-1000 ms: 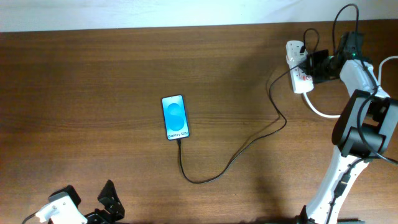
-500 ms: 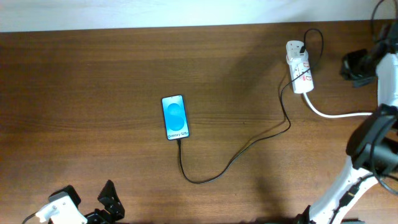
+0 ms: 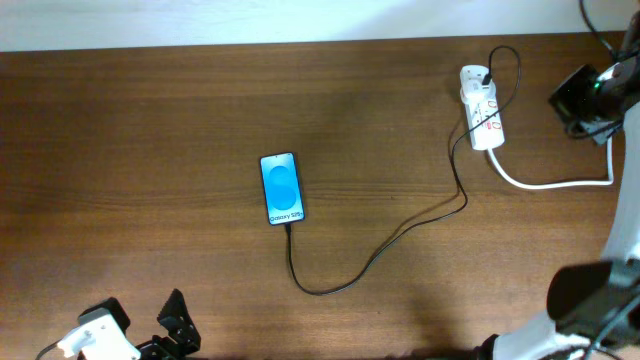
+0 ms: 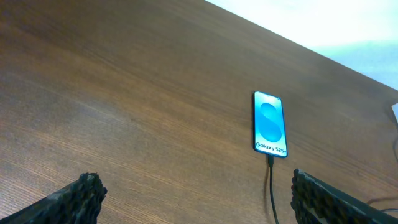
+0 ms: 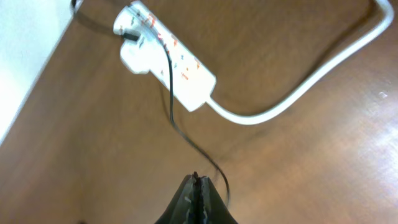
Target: Plug charger to phone and switch on socket
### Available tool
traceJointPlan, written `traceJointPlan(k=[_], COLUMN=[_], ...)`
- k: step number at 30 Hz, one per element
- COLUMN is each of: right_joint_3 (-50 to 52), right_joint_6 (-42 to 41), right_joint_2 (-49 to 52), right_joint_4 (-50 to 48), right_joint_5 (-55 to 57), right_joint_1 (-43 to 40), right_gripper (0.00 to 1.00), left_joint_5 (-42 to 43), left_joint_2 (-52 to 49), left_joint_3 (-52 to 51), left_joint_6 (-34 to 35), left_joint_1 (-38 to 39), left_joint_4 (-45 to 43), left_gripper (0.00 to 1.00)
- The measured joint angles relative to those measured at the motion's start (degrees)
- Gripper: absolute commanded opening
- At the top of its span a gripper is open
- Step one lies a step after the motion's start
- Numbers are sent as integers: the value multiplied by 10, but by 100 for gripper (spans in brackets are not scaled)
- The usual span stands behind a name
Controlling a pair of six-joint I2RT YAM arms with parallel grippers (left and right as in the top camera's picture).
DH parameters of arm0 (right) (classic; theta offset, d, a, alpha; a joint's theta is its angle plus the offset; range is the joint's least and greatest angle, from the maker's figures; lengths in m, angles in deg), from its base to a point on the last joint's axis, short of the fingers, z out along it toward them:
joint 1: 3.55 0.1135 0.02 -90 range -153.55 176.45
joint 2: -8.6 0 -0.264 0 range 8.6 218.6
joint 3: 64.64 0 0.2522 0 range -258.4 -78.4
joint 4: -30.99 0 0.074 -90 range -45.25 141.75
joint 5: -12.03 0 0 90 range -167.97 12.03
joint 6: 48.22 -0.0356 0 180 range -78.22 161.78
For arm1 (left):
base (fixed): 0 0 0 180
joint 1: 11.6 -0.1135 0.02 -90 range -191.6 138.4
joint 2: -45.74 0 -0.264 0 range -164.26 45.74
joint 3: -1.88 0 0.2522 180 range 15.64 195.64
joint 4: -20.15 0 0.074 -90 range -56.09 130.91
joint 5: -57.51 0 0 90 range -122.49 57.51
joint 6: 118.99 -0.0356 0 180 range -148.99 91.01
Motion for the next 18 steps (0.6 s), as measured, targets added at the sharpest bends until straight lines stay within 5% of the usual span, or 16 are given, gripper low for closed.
traceJointPlan(k=[18], right_joint_3=[0], right_joint_6=[15], right_joint_2=[-268], right_joint_4=[184], right_joint_5=[44], right_joint_1=[183], right_gripper=[4], left_joint_5=[0], left_joint_2=[0], left_joint_3=[0], left_joint_6=[0], left_joint_1=[0], left_joint_4=[0], left_gripper=[99])
